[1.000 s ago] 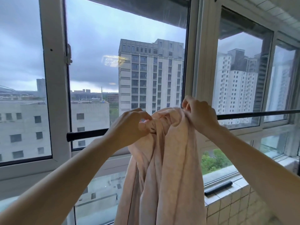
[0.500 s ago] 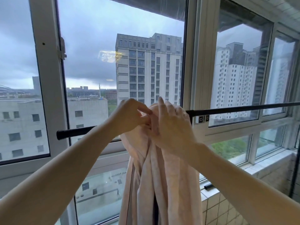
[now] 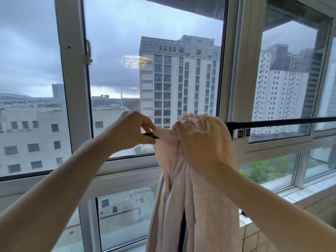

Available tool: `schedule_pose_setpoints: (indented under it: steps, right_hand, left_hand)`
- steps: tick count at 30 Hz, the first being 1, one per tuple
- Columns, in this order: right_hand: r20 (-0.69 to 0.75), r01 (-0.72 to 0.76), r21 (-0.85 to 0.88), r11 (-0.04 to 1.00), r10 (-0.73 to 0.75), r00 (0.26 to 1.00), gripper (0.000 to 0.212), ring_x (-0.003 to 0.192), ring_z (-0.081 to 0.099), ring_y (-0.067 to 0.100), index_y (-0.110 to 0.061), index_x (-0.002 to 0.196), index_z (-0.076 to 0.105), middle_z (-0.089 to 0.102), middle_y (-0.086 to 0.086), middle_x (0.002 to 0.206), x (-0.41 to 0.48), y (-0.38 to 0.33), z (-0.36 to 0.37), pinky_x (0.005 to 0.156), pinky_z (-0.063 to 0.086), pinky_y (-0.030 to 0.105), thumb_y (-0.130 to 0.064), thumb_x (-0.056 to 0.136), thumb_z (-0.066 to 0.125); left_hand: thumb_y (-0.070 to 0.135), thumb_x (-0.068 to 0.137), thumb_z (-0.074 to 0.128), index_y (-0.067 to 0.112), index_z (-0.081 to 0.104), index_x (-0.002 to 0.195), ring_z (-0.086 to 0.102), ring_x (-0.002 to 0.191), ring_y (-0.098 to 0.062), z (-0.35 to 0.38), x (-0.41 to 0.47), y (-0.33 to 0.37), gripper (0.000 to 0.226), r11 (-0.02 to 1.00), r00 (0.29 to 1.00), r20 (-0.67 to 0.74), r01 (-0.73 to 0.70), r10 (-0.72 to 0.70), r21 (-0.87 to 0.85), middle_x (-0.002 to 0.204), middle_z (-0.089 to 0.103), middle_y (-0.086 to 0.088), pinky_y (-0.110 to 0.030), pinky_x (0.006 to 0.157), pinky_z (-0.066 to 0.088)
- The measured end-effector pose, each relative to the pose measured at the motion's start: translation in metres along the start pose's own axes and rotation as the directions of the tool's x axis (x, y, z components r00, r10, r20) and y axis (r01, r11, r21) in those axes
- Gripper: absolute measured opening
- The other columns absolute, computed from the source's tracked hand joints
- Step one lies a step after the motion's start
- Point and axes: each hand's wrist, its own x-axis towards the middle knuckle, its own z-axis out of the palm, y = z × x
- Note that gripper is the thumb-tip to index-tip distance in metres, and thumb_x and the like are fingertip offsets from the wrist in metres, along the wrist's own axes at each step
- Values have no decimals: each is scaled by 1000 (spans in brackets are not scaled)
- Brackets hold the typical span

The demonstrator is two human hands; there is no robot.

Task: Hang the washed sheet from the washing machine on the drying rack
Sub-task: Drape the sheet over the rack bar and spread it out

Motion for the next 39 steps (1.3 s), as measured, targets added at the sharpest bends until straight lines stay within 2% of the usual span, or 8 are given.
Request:
schedule_pose_setpoints:
  steps: [3, 7, 13, 17, 22, 26, 31, 39]
  right_hand:
    - [-113, 25, 18, 1000, -22, 993, 42, 85, 69, 29, -27, 104, 63, 70, 0, 96, -2, 18, -11, 87, 53, 52, -8, 69, 75]
    - [-53, 137, -28, 990, -139, 989, 47, 102, 64, 34, -34, 110, 59, 62, 2, 123, -4, 51, -6, 93, 49, 55, -10, 72, 74]
    - [9, 118, 40, 992, -118, 993, 23, 110, 59, 26, -28, 105, 65, 64, 0, 115, -6, 74, 10, 91, 48, 57, -30, 86, 53]
    - [-68, 396, 56, 917, -392, 917, 21, 128, 47, 27, -24, 104, 63, 56, 2, 129, -12, 95, 23, 103, 35, 54, -19, 88, 50]
    - [-135, 464, 223, 857, -444, 886, 26, 135, 41, 25, -24, 115, 60, 54, 4, 138, -21, 110, 19, 110, 30, 49, -18, 96, 43]
    - [-156, 481, 255, 839, -455, 877, 27, 134, 42, 24, -25, 122, 47, 52, 3, 139, -20, 107, 21, 109, 33, 49, -17, 97, 41]
    - [-152, 508, 225, 832, -485, 861, 21, 133, 43, 25, -20, 114, 56, 53, 4, 139, -20, 105, 21, 108, 35, 51, -18, 97, 44]
    - [-141, 434, 127, 892, -417, 898, 37, 121, 50, 22, -22, 122, 55, 58, 0, 128, -24, 93, 1, 108, 32, 38, -12, 87, 56]
  left_hand:
    - [28, 73, 82, 28, 72, 97, 62, 71, -5, 16, 0, 6, 25, 999, 985, -168, -43, 47, 27, 89, 70, 14, -31, 71, 56]
    - [25, 78, 78, 25, 71, 100, 60, 73, -7, 40, -3, 23, 23, 976, 936, -284, -183, 209, 116, 91, 69, 11, -21, 67, 50]
    - [21, 83, 73, 18, 73, 99, 64, 93, -17, 67, 8, 52, 16, 938, 864, -366, -307, 347, 163, 99, 69, 4, -37, 73, 57]
    - [12, 83, 71, 12, 73, 87, 63, 85, -19, 78, 12, 59, 4, 919, 796, -461, -357, 393, 167, 87, 68, 0, -39, 67, 57]
    - [10, 90, 63, 8, 65, 83, 56, 67, -17, 103, -21, 52, 8, 801, 625, -547, -578, 557, 155, 75, 62, -2, -27, 63, 51]
    - [19, 88, 65, 16, 62, 84, 57, 55, -10, 144, -50, 16, 5, 840, 757, -387, -535, 526, 96, 68, 64, 6, -27, 50, 53]
    - [22, 84, 72, 19, 66, 77, 62, 56, -2, 161, -41, -7, 10, 963, 966, -245, -140, 81, -231, 65, 65, 11, -21, 57, 55]
    - [19, 81, 74, 29, 72, 74, 63, 60, 3, 174, -25, -4, 13, 793, 995, 81, 98, -61, -602, 63, 70, 14, -13, 62, 48]
